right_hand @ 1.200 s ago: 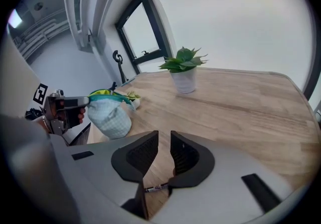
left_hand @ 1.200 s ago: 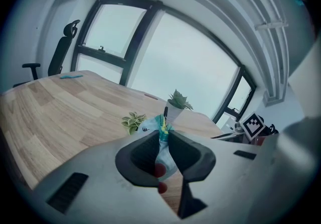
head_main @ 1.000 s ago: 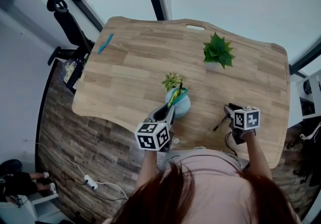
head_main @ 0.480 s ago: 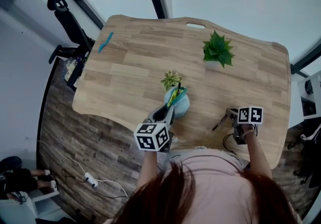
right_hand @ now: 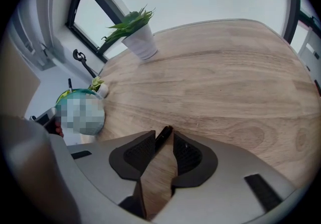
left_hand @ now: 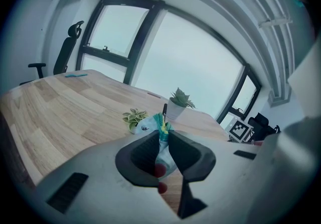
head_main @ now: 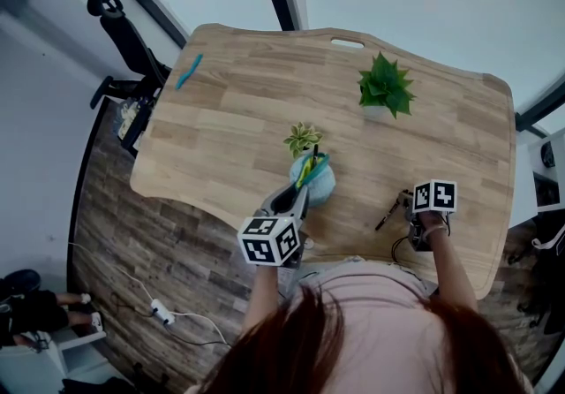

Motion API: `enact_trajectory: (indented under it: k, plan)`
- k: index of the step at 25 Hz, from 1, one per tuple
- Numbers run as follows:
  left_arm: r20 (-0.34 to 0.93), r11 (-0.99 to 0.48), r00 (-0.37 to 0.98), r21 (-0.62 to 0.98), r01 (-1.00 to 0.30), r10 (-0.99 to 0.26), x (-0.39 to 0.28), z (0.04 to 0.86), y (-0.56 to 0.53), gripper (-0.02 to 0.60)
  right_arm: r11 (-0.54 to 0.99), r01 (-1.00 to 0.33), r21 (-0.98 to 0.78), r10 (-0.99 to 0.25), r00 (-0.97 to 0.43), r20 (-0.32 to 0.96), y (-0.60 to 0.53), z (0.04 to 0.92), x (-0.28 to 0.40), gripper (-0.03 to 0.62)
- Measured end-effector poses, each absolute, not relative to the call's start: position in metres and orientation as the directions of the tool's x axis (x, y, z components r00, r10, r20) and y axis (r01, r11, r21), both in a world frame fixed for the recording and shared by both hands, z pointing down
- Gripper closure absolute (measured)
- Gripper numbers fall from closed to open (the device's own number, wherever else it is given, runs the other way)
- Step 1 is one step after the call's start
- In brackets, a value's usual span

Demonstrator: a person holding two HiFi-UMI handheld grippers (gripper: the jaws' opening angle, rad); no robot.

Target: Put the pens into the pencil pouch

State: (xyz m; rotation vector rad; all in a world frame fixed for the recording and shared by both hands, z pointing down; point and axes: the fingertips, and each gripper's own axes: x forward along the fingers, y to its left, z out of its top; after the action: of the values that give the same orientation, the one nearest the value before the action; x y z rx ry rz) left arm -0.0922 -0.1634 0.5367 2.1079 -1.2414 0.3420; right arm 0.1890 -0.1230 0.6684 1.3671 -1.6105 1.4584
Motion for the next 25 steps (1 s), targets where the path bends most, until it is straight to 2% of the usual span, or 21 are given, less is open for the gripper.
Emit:
enact_trajectory:
  k: [4, 10, 16, 25]
  plan:
    - [0.524, -0.337, 0.519, 0.406, -0.849, -0.676, -0.089, 0.536, -0.164, 0.526, -0.13, -0.921, -0.366, -0.316, -0.311, 0.896, -0.123, 0.669, 0.191, 0.495]
    - [0.529, -0.348, 0.523, 0.399, -0.848, -0.669, -0.087, 0.536, -0.164, 0.526, -0.267, -0.816, -0.512, -0.376, -0.401, 0.835, -0.128, 0.669, 0.185, 0.557]
    - [0.533, -0.358, 0.526, 0.391, -0.848, -0.663, -0.085, 0.536, -0.164, 0.526, -0.248, -0.802, -0.543, -0.393, -0.429, 0.813, -0.132, 0.666, 0.179, 0.562]
    - [0.536, -0.367, 0.524, 0.378, -0.85, -0.662, -0.083, 0.535, -0.162, 0.526, -0.212, -0.756, -0.619, -0.492, -0.465, 0.736, -0.151, 0.64, 0.174, 0.563]
